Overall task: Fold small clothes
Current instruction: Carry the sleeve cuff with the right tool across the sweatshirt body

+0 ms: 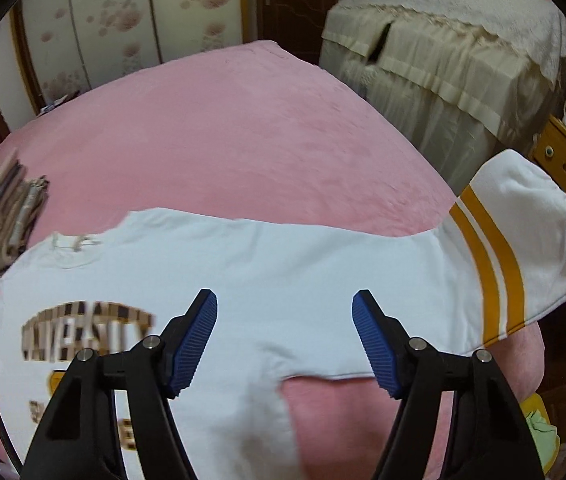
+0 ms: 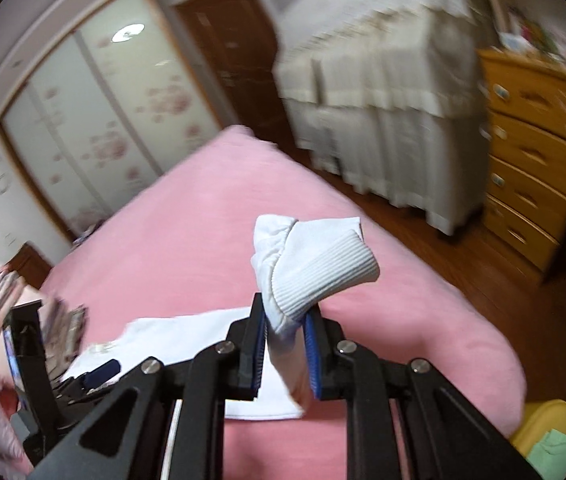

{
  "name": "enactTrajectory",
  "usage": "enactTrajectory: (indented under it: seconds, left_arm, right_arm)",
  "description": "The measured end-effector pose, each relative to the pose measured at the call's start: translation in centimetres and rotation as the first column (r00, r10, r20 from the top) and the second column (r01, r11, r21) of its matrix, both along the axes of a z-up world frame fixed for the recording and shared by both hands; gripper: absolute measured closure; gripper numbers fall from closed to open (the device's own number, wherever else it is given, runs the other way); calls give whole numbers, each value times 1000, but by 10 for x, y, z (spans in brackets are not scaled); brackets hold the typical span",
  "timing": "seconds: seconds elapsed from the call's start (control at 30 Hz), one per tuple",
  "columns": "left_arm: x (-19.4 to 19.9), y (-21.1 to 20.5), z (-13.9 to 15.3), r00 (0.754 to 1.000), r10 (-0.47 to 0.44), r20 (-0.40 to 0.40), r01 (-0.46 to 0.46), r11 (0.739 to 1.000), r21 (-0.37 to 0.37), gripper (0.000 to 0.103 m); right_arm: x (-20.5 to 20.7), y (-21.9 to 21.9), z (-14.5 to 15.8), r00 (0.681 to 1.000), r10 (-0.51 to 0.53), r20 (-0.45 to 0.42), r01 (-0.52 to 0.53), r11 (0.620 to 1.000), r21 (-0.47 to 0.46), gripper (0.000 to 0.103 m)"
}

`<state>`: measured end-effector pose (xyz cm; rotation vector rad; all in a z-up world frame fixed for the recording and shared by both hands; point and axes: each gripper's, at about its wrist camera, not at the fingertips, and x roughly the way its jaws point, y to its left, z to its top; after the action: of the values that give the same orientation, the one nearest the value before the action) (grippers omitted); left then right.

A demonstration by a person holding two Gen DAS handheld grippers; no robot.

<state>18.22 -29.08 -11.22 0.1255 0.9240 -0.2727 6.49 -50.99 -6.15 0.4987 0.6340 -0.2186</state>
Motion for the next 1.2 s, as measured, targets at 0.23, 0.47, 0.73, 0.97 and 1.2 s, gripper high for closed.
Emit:
enactTrajectory:
  seconds: [0.23,0.47,0.73,0.97,1.2]
  left_arm:
    - [-9,121,42,992,116,40,-113,991,-68,35]
    - [-14,234,28,968,252,-1,-249,954,-166,35]
    - [-8,297,-39,938,322,-131,-341,924,-171,35]
    - [-12,310,-71,931,304,-203,-339,925,-171,35]
    - [-13,309,-75,937,267,-226,-315,925,-214,35]
  right_arm:
    - [38,98,36,975,212,63,-210,977,-40,86]
    - [86,203,-2,919,392,-32,-394,915,-90,86]
    - [106,301,-104,802,528,-280,-571,815,-98,84]
    - [92,342,-132,709,624,-327,-670,741,-39,59]
    - [75,369,-119,632,700,-333,-761,641,-98,54]
